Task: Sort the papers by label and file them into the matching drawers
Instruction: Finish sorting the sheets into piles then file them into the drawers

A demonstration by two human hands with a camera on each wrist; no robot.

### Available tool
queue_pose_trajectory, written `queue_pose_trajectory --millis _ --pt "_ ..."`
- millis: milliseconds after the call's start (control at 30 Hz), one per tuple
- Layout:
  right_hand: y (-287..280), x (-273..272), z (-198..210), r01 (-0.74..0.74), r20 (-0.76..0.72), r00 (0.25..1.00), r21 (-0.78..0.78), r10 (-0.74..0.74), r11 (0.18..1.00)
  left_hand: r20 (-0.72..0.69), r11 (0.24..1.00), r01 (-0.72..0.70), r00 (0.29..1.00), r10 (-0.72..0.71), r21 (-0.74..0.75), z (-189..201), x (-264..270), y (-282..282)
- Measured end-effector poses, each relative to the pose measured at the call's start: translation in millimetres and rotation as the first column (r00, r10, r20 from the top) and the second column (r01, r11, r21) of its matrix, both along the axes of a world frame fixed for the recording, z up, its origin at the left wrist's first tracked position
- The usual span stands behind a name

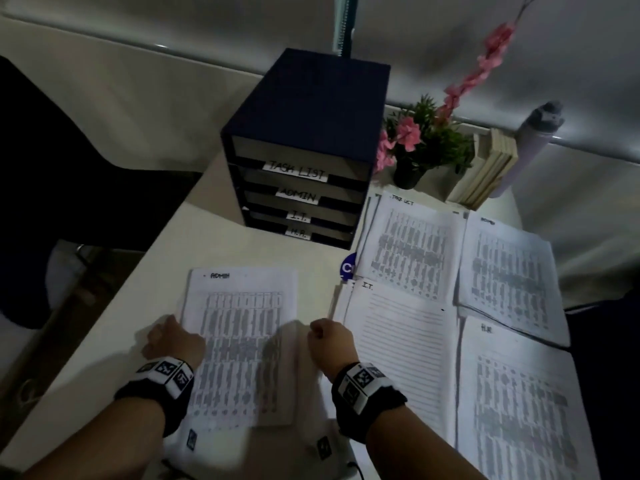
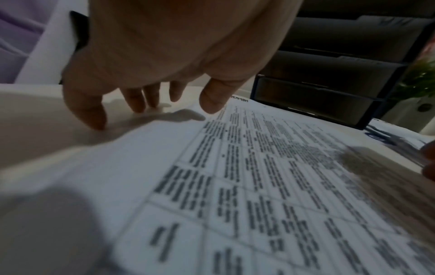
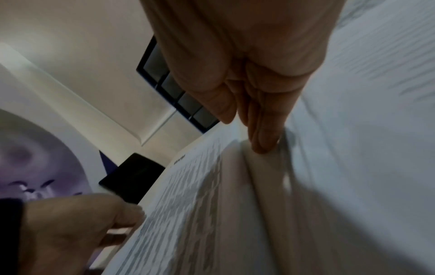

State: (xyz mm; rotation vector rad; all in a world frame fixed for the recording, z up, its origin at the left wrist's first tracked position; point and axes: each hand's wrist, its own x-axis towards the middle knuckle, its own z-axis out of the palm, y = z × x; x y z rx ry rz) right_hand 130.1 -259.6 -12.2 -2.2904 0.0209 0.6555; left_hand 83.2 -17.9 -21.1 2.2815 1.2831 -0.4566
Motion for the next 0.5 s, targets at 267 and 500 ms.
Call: queue_pose_trajectory --millis 267,500 --pt "47.5 -18.3 -15.9 0.005 -0.099 0.995 -0.084 -0.014 0.996 0.106 0.986 0.037 0.994 -0.020 -0.163 -3.8 -20.4 25.5" --pt "47.8 -13.3 -12.1 0.148 -0.054 0.987 -0.018 -0.149 0.989 0.352 0.927 0.085 0.935 0.053 -0.365 -3.5 -27.0 33.4"
